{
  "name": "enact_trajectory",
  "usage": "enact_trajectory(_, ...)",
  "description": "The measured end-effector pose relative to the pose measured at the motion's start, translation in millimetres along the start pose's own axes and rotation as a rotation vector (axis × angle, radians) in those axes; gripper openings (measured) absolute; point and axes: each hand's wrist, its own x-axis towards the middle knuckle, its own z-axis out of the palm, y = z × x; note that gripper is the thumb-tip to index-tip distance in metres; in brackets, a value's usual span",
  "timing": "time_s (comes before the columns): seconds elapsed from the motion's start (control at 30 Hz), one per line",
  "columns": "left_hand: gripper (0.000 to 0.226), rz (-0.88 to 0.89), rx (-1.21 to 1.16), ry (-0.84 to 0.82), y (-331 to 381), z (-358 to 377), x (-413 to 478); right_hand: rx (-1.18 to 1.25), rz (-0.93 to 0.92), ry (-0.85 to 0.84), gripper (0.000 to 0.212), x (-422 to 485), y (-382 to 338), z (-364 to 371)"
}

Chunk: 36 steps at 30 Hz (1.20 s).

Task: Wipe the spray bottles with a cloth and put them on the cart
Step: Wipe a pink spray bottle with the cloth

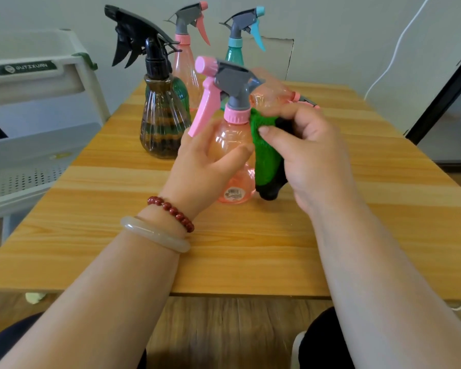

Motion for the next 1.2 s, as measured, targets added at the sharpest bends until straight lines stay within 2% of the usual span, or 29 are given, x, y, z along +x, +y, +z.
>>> enact_trajectory(0.07,0.078,-0.007,0.070,0.006,0,-1,0,-0.069,0.030,-0.005,0.026,-1,4,1)
enact_trajectory(0.13,0.097,-0.014,0.137,0.013,2,-2,0,-0.170,0.159,-0.029,0.024,1,10,-4)
enact_trajectory(0.17,0.100,-0.011,0.159,0.018,3,-2,-1,-0.250,0.224,-0.071,0.024,1,13,-7)
enact_trajectory(0.27,0.089,0.014,0.164,0.020,0,-4,2,-0.393,0.332,-0.196,0.022,-1,17,-15)
enact_trajectory(0.33,0.086,0.017,0.160,0.009,-3,-4,3,-0.390,0.263,-0.168,0.021,1,14,-15)
enact_trajectory(0.43,0.075,0.026,0.107,0.004,-5,-3,2,-0.109,0.051,-0.093,0.022,2,3,-11)
enact_trajectory(0.53,0.065,0.016,0.059,0.003,-5,-1,3,-0.159,-0.101,-0.115,0.026,0,1,-8)
enact_trajectory(0.63,0.054,0.009,0.029,-0.016,-6,-1,3,-0.347,0.034,-0.118,0.025,4,8,-11)
enact_trajectory(0.7,0.055,0.006,0.037,-0.027,-5,-3,3,-0.514,0.185,-0.206,0.025,3,13,-15)
enact_trajectory(0.77,0.053,0.004,0.039,-0.037,-4,-2,2,-0.549,0.204,-0.215,0.024,4,14,-17)
enact_trajectory(0.9,0.062,0.038,0.084,-0.051,-2,2,1,-0.113,-0.127,-0.026,0.025,3,-3,-5)
enact_trajectory(0.97,0.070,0.045,0.141,-0.046,-2,3,0,-0.159,-0.180,-0.012,0.022,1,-2,1)
enact_trajectory(1.03,0.075,0.053,0.159,-0.041,-2,3,-1,-0.267,-0.023,-0.028,0.023,1,3,-1)
enact_trajectory(1.13,0.083,0.049,0.194,-0.026,-1,-1,-1,-0.463,0.281,-0.163,0.024,2,9,-12)
enact_trajectory(1.2,0.079,0.053,0.154,-0.020,-2,-2,1,-0.515,0.292,-0.171,0.024,3,10,-15)
